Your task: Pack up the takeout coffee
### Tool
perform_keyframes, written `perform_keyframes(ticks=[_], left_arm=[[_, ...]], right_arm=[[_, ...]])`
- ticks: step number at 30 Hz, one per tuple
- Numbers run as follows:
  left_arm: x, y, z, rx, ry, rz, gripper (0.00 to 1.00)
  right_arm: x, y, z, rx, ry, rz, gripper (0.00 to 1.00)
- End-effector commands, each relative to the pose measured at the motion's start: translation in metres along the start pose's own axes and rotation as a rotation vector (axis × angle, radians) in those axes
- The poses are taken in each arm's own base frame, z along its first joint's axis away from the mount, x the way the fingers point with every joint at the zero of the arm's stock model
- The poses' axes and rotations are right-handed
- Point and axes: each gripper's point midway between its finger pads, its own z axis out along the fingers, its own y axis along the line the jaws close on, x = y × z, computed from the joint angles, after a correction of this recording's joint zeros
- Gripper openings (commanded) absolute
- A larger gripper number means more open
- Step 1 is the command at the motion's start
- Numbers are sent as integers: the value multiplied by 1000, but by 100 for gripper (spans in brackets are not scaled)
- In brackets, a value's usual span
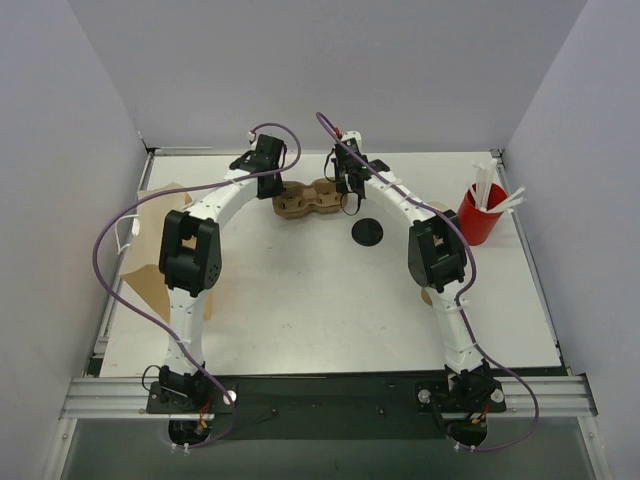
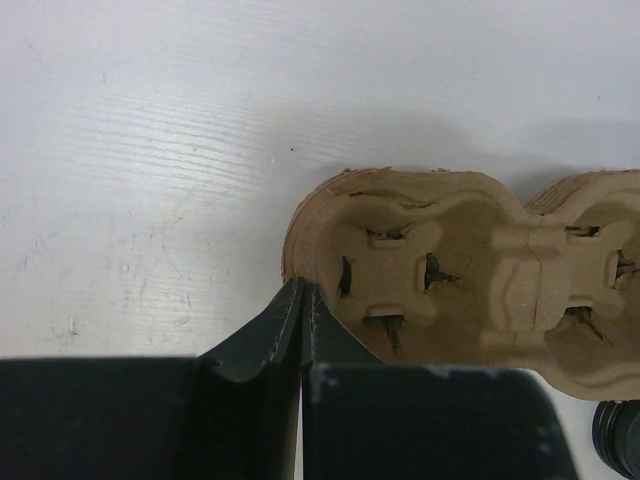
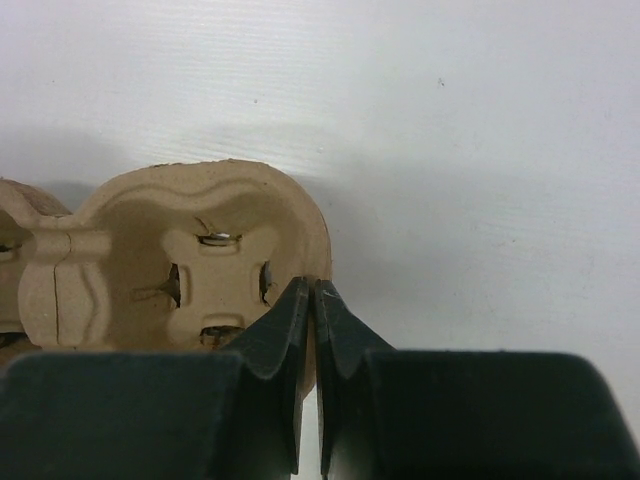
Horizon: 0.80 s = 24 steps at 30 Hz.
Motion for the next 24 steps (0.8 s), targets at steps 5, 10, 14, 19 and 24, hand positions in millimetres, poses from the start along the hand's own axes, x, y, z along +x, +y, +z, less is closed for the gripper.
perform_keyframes(ticks=[5,10,14,19,24], left_arm=[[-45,-19,-34,99,-117,-4,10],[-49,-19,-37,106,-125,-3,10],[-54,-21,-42,123,-135,0,10],[-59,-24,-54,146,-147,-1,9],[-56,-33,-75,182,-149,10,9]], right_arm=[[-44,0,-40,-22,-95,36,0],[-56,-1,-53,-23,-122,40,0],[-63,-2,-62,-24,-140,45,0],[-67,-5,-75,-22,-148,55,0],[-65,-11,-96,-8,-154,77,0]])
